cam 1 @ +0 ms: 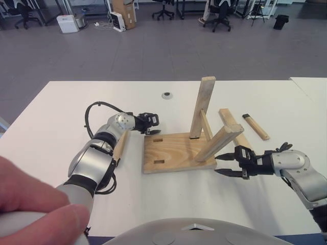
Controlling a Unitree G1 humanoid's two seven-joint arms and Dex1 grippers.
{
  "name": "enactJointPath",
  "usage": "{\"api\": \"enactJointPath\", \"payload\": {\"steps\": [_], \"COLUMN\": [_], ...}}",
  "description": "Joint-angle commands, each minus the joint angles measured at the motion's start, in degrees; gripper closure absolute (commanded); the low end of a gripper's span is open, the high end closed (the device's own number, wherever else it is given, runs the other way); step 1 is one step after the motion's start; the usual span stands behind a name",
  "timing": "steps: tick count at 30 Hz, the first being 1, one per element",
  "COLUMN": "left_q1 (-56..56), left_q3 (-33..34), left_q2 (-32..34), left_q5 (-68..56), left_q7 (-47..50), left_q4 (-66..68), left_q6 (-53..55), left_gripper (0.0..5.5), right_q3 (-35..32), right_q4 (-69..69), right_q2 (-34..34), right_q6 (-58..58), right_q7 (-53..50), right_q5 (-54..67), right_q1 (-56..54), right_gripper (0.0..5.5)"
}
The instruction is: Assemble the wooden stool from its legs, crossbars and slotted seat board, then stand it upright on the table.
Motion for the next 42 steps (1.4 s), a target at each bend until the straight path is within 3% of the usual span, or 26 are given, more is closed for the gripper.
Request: {"api": "enactJointPath", "payload": {"steps": [1,6,11,17,21,24,28,31,36,39,42], "left_q1": [3.3,6.8,14.4,26.3,29.5,30.5,31.9,32.2,32.2,32.9,33.3], "left_q3": [0.0,5.4,12.3,11.9,11.1,12.6,18.7,22.0,22.4,22.1,22.1], "left_q2": [1.2,4.3,5.6,0.9,-0.7,0.6,3.7,3.7,2.6,2.5,2.3], "left_q5": [0.6,-7.7,-19.7,-26.2,-25.7,-26.2,-29.5,-31.6,-31.6,-32.0,-32.2], "left_q7": [-3.0,-20.5,-37.9,-35.0,-29.7,-26.5,-20.8,-16.5,-11.4,-11.0,-10.9], "left_q4": [0.9,-1.2,-8.9,-32.2,-37.6,-39.1,-42.2,-44.0,-44.9,-45.7,-46.2], "left_q6": [0.6,2.3,15.5,25.8,27.3,27.1,26.1,27.4,29.6,30.1,30.5], "left_gripper": [2.19,2.19,2.19,2.19,2.19,2.19,2.19,2.19,2.19,2.19,2.19], "right_q3": [4.0,6.6,5.0,5.2,4.7,1.6,-9.9,-16.1,-16.1,-16.7,-15.5], "right_q4": [2.6,6.8,9.7,15.6,22.3,21.0,15.0,24.5,47.6,58.1,66.5], "right_q2": [4.5,9.9,15.0,24.5,29.9,28.7,23.5,17.3,8.8,7.4,6.7], "right_q6": [2.5,4.4,5.7,7.5,6.3,6.4,11.0,10.4,1.2,1.5,4.9], "right_q7": [-10.6,-25.1,-32.6,-38.3,-42.0,-42.7,-42.5,-40.8,-33.1,-26.0,-20.9], "right_q5": [-8.8,-19.1,-20.5,-19.5,-19.3,-18.6,-13.7,-11.8,-13.1,-10.6,-10.5], "right_q1": [-1.2,-3.8,-7.9,-13.7,-17.7,-17.8,-19.9,-23.2,-28.0,-32.3,-35.5], "right_gripper": [3.26,3.26,3.26,3.26,3.26,3.26,3.26,3.26,3.26,2.86,3.03]}}
